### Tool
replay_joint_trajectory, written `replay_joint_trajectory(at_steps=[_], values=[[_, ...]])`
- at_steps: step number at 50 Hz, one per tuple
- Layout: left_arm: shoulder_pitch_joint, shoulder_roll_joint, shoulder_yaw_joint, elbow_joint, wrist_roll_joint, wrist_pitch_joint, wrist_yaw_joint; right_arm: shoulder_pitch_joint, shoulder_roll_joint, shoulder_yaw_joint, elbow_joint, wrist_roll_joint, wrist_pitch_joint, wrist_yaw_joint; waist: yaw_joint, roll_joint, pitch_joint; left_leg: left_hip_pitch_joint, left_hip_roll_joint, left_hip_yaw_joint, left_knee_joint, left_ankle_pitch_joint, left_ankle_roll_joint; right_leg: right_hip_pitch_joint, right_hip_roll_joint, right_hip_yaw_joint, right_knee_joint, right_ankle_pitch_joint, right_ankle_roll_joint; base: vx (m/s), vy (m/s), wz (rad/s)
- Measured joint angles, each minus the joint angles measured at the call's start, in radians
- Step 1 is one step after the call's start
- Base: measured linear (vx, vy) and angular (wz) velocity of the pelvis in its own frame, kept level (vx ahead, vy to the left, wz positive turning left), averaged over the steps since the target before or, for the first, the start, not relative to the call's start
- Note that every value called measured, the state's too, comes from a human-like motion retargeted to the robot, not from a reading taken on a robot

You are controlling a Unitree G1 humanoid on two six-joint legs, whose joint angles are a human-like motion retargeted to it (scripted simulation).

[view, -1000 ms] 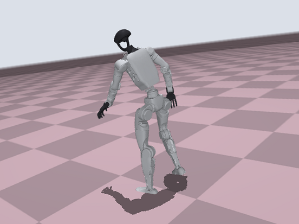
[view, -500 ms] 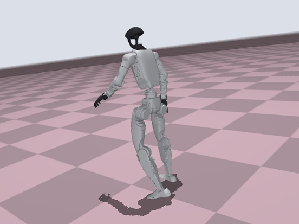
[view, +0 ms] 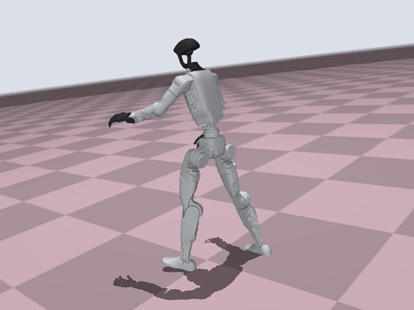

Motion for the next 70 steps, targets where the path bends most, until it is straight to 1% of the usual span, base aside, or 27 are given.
replay_joint_trajectory(at_steps=[3, 5, 9, 11, 14, 17, 20, 25, 28, 30, 33, 35, 37, 40, 42, 45, 47, 49, 53, 55, 61, 63, 64, 65, 67, 68, 70], values=[[-0.059, -0.044, -0.025, 0.234, -0.016, 0.017, -0.038, 0.058, 0.024, -0.006, 0.010, -0.020, 0.005, 0.029, -0.014, -0.022, -0.008, 0.037, 0.018, 0.021, -0.026, 0.111, 0.000, 0.007, 0.003, 0.006, 0.067, -0.024, -0.022, 0.48, 0.23, -0.02], [-0.096, -0.085, -0.063, 0.433, -0.049, 0.035, -0.065, 0.100, 0.043, -0.012, 0.017, -0.022, 0.011, 0.042, -0.038, -0.038, 0.002, 0.068, 0.022, 0.008, -0.020, 0.129, 0.011, 0.004, -0.001, 0.008, 0.150, -0.022, -0.061, 0.48, 0.26, 0.21], [-0.136, -0.179, -0.140, 0.805, -0.074, 0.060, -0.128, 0.193, 0.091, -0.028, 0.026, -0.015, 0.010, 0.057, -0.102, -0.066, 0.066, 0.141, 0.027, -0.042, 0.023, 0.047, 0.043, -0.105, -0.007, 0.031, 0.517, 0.059, -0.251, 0.43, 0.25, 0.51], [-0.129, -0.205, -0.138, 0.872, -0.033, 0.072, -0.134, 0.241, 0.113, -0.034, 0.023, -0.028, 0.004, 0.065, -0.124, -0.080, 0.092, 0.158, 0.027, -0.067, 0.029, 0.026, 0.052, -0.220, 0.002, 0.057, 0.725, 0.090, -0.322, 0.34, 0.18, 0.62], [-0.090, -0.220, -0.110, 0.836, 0.040, 0.076, -0.113, 0.306, 0.132, -0.019, 0.018, -0.066, -0.013, 0.082, -0.149, -0.084, 0.113, 0.158, 0.033, -0.106, 0.027, 0.010, 0.046, -0.379, 0.032, 0.068, 0.895, 0.056, -0.351, 0.30, 0.12, 0.67], [-0.047, -0.241, -0.102, 0.783, 0.052, 0.067, -0.113, 0.350, 0.129, 0.023, 0.023, -0.112, -0.026, 0.122, -0.172, -0.064, 0.122, 0.146, 0.040, -0.148, 0.028, -0.004, 0.031, -0.475, 0.065, 0.054, 0.853, 0.034, -0.345, 0.29, 0.07, 0.75], [-0.019, -0.269, -0.108, 0.777, 0.026, 0.057, -0.135, 0.373, 0.121, 0.048, 0.035, -0.153, -0.024, 0.171, -0.195, -0.044, 0.126, 0.138, 0.032, -0.196, 0.031, -0.023, 0.023, -0.498, 0.096, 0.069, 0.628, 0.074, -0.299, 0.31, 0.02, 0.89], [0.021, -0.294, -0.127, 0.762, 0.017, 0.024, -0.130, 0.387, 0.120, 0.018, 0.040, -0.185, -0.008, 0.183, -0.240, -0.059, 0.161, 0.171, -0.055, -0.306, 0.048, -0.079, 0.029, -0.382, 0.090, 0.267, 0.068, 0.199, -0.128, 0.37, -0.07, 1.29], [0.056, -0.304, -0.154, 0.722, 0.021, -0.012, -0.120, 0.400, 0.125, -0.004, 0.029, -0.186, -0.011, 0.160, -0.247, -0.067, 0.170, 0.190, -0.119, -0.384, 0.064, -0.106, 0.032, -0.327, 0.050, 0.407, -0.067, 0.259, -0.043, 0.38, -0.14, 1.47], [0.079, -0.311, -0.158, 0.680, 0.039, -0.032, -0.129, 0.400, 0.124, -0.017, 0.024, -0.177, -0.017, 0.144, -0.239, -0.047, 0.159, 0.178, -0.141, -0.442, 0.079, -0.113, 0.015, -0.308, 0.026, 0.400, -0.077, 0.276, -0.026, 0.32, -0.17, 1.48], [0.129, -0.312, -0.141, 0.566, 0.048, -0.064, -0.153, 0.387, 0.107, -0.036, 0.032, -0.147, -0.023, 0.124, -0.215, 0.008, 0.127, 0.156, -0.156, -0.521, 0.092, -0.112, -0.022, -0.277, -0.010, 0.286, -0.057, 0.235, -0.032, 0.28, -0.18, 1.57], [0.224, -0.303, -0.133, 0.443, 0.050, -0.103, -0.168, 0.431, 0.081, -0.043, 0.018, -0.118, -0.055, 0.102, -0.197, 0.043, 0.067, 0.105, -0.155, -0.501, 0.173, -0.138, -0.053, -0.276, -0.030, 0.210, -0.009, 0.188, -0.021, 0.27, -0.18, 1.67], [0.205, -0.279, -0.129, 0.340, -0.010, -0.087, -0.197, 0.352, 0.052, -0.062, 0.049, -0.071, -0.002, 0.111, -0.177, 0.069, 0.058, 0.103, -0.145, -0.423, 0.134, -0.097, -0.034, -0.258, -0.052, 0.151, -0.018, 0.182, -0.020, 0.18, -0.16, 1.78], [0.222, -0.232, -0.136, 0.172, -0.076, -0.083, -0.206, 0.305, 0.003, -0.087, 0.063, -0.007, 0.029, 0.099, -0.149, 0.089, 0.017, 0.078, -0.114, -0.233, 0.159, -0.088, 0.007, -0.239, -0.086, 0.051, 0.008, 0.152, -0.013, 0.18, -0.15, 1.78], [0.227, -0.197, -0.138, 0.072, -0.108, -0.078, -0.181, 0.285, -0.023, -0.103, 0.067, 0.024, 0.041, 0.083, -0.127, 0.093, -0.009, 0.066, -0.102, -0.177, 0.159, -0.078, 0.035, -0.222, -0.101, -0.012, 0.015, 0.139, -0.016, 0.17, -0.13, 1.63], [0.226, -0.152, -0.128, -0.057, -0.146, -0.072, -0.114, 0.269, -0.047, -0.121, 0.063, 0.053, 0.047, 0.054, -0.089, 0.089, -0.035, 0.053, -0.094, -0.185, 0.146, -0.058, 0.051, -0.180, -0.115, -0.101, 0.013, 0.125, -0.016, 0.18, -0.10, 1.44], [0.233, -0.128, -0.105, -0.131, -0.150, -0.088, -0.089, 0.281, -0.049, -0.127, 0.050, 0.056, 0.023, 0.056, -0.067, 0.077, -0.054, 0.008, -0.066, -0.178, 0.233, -0.096, 0.024, -0.155, -0.124, -0.162, 0.040, 0.098, -0.006, 0.20, -0.07, 1.33], [0.193, -0.112, -0.081, -0.198, -0.189, -0.058, -0.041, 0.262, -0.049, -0.135, 0.045, 0.067, 0.054, 0.038, -0.039, 0.068, -0.042, 0.032, -0.064, -0.166, 0.156, -0.053, 0.035, -0.100, -0.121, -0.219, -0.006, 0.111, -0.004, 0.16, -0.02, 1.31], [0.141, -0.077, -0.048, -0.279, -0.174, -0.060, -0.003, 0.269, -0.023, -0.135, 0.034, 0.071, 0.048, 0.034, 0.011, 0.034, -0.044, 0.016, -0.019, -0.045, 0.190, -0.068, 0.011, -0.022, -0.126, -0.321, -0.010, 0.079, 0.005, 0.21, 0.01, 1.11], [0.102, -0.066, -0.032, -0.293, -0.143, -0.029, 0.003, 0.256, -0.013, -0.126, 0.035, 0.073, 0.058, 0.036, 0.031, 0.028, -0.050, 0.019, -0.009, 0.014, 0.140, -0.045, 0.001, 0.006, -0.109, -0.362, -0.041, 0.084, 0.005, 0.19, 0.07, 0.96], [-0.023, -0.047, -0.042, -0.185, 0.046, 0.021, -0.080, 0.226, 0.040, -0.094, 0.036, 0.025, 0.062, 0.092, 0.068, -0.016, -0.072, 0.041, 0.024, 0.268, 0.102, -0.023, -0.009, 0.041, -0.096, -0.449, -0.018, 0.074, 0.003, 0.25, 0.13, 0.66], [-0.077, -0.066, -0.068, -0.079, 0.109, 0.030, -0.121, 0.217, 0.061, -0.086, 0.030, -0.001, 0.060, 0.109, 0.066, -0.029, -0.070, 0.053, 0.030, 0.292, 0.092, -0.002, -0.003, 0.049, -0.094, -0.466, 0.008, 0.081, -0.009, 0.30, 0.22, 0.70], [-0.103, -0.086, -0.088, 0.000, 0.141, 0.030, -0.138, 0.218, 0.070, -0.081, 0.025, -0.010, 0.049, 0.108, 0.042, -0.030, -0.070, 0.023, 0.057, 0.270, 0.168, -0.032, -0.008, 0.061, -0.090, -0.490, 0.029, 0.086, -0.020, 0.31, 0.25, 1.32], [-0.129, -0.110, -0.111, 0.089, 0.175, 0.026, -0.153, 0.222, 0.079, -0.074, 0.020, -0.018, 0.034, 0.101, 0.007, -0.029, -0.072, -0.026, 0.098, 0.235, 0.284, -0.083, -0.019, 0.075, -0.084, -0.522, 0.053, 0.092, -0.032, 0.32, 0.26, 1.12], [-0.179, -0.171, -0.157, 0.291, 0.178, 0.045, -0.150, 0.207, 0.093, -0.041, 0.017, -0.050, 0.031, 0.110, 0.009, -0.031, -0.036, 0.053, 0.065, 0.203, 0.160, -0.051, 0.011, 0.055, -0.113, -0.506, 0.177, 0.125, -0.091, 0.33, 0.26, 0.59], [-0.196, -0.212, -0.178, 0.418, 0.191, 0.037, -0.152, 0.213, 0.102, -0.019, 0.015, -0.065, 0.005, 0.110, -0.014, -0.039, -0.032, 0.024, 0.095, 0.184, 0.255, -0.105, 0.009, 0.021, -0.154, -0.515, 0.310, 0.128, -0.110, 0.33, 0.26, 0.81], [-0.231, -0.287, -0.215, 0.647, 0.151, 0.047, -0.137, 0.211, 0.113, 0.024, 0.012, -0.085, -0.013, 0.092, -0.057, -0.043, -0.005, 0.010, 0.112, 0.133, 0.310, -0.148, 0.016, -0.046, -0.213, -0.515, 0.525, 0.180, -0.172, 0.30, 0.25, 1.14]])
